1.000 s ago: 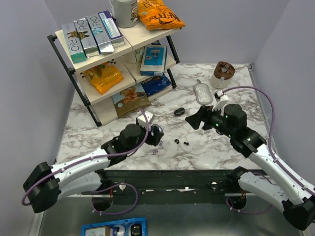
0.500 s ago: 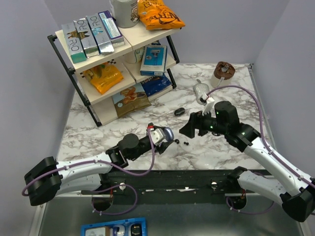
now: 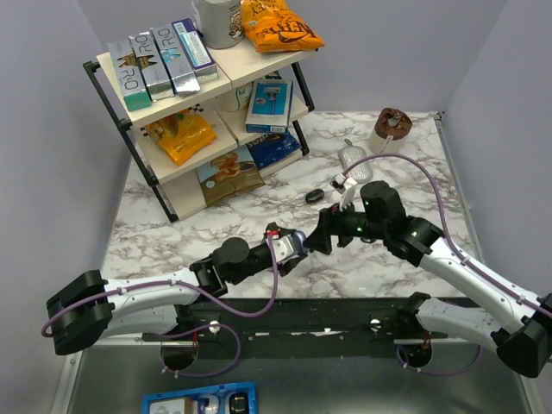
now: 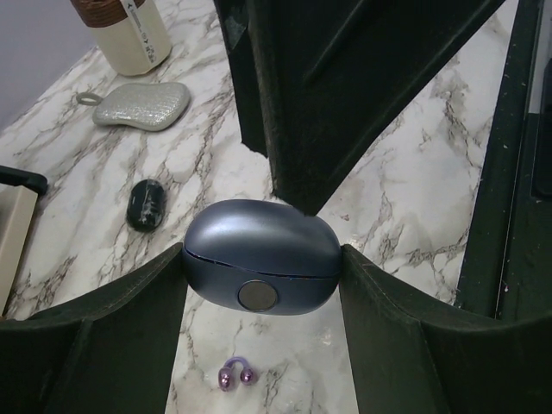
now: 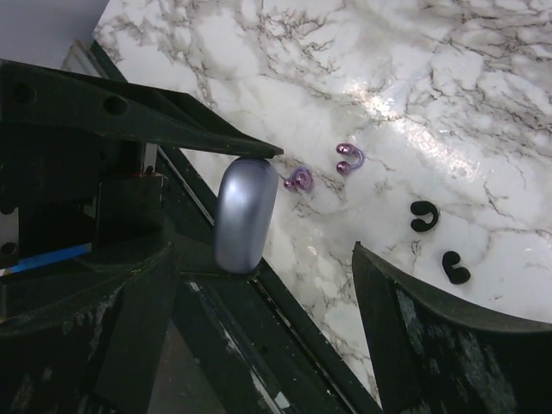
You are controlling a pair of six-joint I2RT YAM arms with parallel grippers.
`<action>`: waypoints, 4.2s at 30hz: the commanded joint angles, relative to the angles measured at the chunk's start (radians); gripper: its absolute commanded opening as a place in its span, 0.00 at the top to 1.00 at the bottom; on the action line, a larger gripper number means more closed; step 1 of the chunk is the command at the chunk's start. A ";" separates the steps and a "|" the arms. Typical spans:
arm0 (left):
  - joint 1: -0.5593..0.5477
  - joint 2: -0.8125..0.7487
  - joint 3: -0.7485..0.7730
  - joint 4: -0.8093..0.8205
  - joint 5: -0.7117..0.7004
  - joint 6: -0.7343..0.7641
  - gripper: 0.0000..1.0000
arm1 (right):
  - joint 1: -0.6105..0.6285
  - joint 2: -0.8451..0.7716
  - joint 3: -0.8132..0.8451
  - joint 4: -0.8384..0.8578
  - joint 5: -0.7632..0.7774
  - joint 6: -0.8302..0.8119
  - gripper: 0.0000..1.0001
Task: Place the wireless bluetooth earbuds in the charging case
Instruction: Pick up the charging case at the center of the board.
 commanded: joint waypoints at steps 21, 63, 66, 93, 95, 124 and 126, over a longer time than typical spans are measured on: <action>-0.061 -0.015 -0.005 0.051 -0.073 0.026 1.00 | 0.041 0.122 -0.003 0.086 -0.076 0.020 0.23; -0.061 -0.098 0.025 -0.126 -0.206 0.025 0.01 | 0.042 0.116 0.103 -0.099 -0.205 -0.026 0.99; -0.061 -0.104 0.030 -0.141 -0.218 -0.020 0.01 | 0.042 0.078 0.111 -0.088 -0.167 -0.008 0.99; -0.073 -0.199 0.118 -0.428 -0.187 -0.284 0.01 | 0.041 0.047 0.279 -0.282 -0.133 -0.045 0.99; -0.081 -0.212 0.116 -0.456 -0.211 -0.166 0.04 | 0.042 0.056 0.301 -0.301 -0.156 -0.063 0.99; -0.173 -0.104 0.125 -0.307 -0.143 0.155 0.04 | 0.042 0.253 0.241 -0.194 -0.239 -0.058 0.99; -0.179 -0.101 0.118 -0.305 -0.151 0.154 0.06 | 0.042 0.260 0.246 -0.189 -0.243 -0.058 0.99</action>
